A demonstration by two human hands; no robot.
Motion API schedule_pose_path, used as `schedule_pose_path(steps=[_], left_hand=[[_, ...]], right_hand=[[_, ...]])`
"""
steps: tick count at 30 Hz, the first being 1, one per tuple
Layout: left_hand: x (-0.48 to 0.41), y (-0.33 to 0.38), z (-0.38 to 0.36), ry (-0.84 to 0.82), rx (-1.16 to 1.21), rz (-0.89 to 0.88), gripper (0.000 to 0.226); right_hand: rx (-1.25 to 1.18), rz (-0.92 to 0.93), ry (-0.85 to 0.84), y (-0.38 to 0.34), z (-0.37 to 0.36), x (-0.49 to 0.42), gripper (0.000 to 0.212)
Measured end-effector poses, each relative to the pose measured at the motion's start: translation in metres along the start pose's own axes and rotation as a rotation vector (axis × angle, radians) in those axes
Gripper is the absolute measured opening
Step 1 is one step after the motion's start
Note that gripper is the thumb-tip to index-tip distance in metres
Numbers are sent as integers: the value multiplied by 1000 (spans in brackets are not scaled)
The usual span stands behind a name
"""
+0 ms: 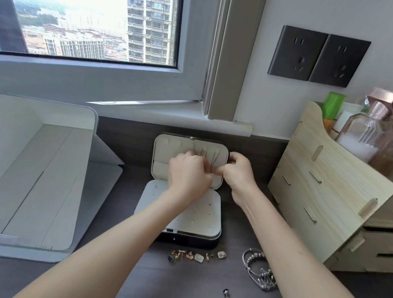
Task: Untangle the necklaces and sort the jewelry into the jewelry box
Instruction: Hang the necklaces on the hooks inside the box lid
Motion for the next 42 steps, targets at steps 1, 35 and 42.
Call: schedule_pose_path(steps=[1,35,42], left_hand=[[2,0,1,12,-4,-8,27],[33,-55,79,72,31,75,37],[52,-69,106,107,34,44,34]], right_hand=[[-2,9,-13,-1,0,1,34],[420,108,56,-17,0,-11,35],[626,312,171,-49,12,38,38]])
Point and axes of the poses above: each hand's wrist, its own x-axis away from the middle knuckle, its own z-axis out of the back of the hand, y = z × x, the point moved 8 cm from there along -x, towards the middle knuckle, and after that the axes turned 3 degrees about x, right-handed, at the moved point
